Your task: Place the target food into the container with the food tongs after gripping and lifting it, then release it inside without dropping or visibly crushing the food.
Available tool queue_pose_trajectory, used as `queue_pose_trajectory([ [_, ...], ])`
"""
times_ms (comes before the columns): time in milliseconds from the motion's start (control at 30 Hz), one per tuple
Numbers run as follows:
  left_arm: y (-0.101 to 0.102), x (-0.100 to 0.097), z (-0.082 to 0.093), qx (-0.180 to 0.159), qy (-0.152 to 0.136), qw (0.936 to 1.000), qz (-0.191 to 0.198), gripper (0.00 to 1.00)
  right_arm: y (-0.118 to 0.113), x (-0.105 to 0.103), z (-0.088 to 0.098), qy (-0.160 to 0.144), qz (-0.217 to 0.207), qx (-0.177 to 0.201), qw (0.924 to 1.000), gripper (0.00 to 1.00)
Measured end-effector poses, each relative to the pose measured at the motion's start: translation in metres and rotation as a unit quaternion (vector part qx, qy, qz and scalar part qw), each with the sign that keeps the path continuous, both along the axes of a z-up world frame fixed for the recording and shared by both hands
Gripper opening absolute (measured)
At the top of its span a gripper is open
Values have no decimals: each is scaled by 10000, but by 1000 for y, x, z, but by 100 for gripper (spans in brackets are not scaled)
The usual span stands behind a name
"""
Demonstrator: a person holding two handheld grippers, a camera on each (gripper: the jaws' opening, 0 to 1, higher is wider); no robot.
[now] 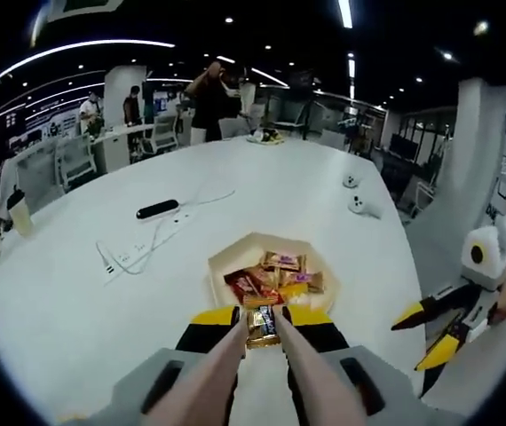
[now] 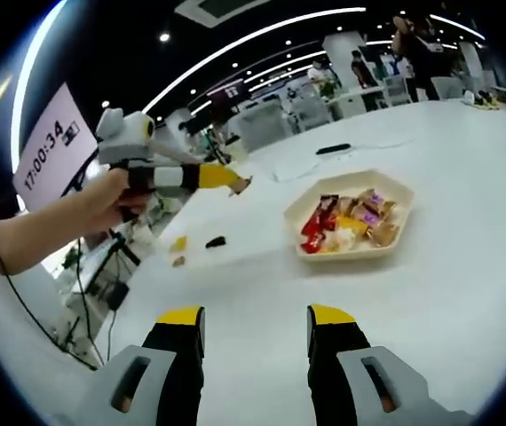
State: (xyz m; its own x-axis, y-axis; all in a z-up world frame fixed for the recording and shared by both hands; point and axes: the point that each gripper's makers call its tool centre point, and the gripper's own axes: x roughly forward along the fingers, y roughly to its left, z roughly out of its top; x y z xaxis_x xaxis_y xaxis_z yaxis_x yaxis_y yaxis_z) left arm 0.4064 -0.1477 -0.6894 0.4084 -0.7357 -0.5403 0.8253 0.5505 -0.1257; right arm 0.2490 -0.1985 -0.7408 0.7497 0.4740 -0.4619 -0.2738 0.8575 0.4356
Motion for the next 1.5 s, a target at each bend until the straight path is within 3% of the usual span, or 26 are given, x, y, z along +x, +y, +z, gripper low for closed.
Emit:
queue_pose_trajectory([
  [467, -24, 8, 17, -307, -2, 9995, 12, 17, -8, -3, 2, 4, -14, -70, 10000, 46],
  [1000, -53, 12, 20, -257, -73, 9995, -148, 17, -23, -6, 0, -22, -248, 72, 9997, 46],
  [1500, -70, 29, 30, -183, -194, 9995, -178, 17, -32, -7, -3, -3, -388, 247, 9989, 46],
])
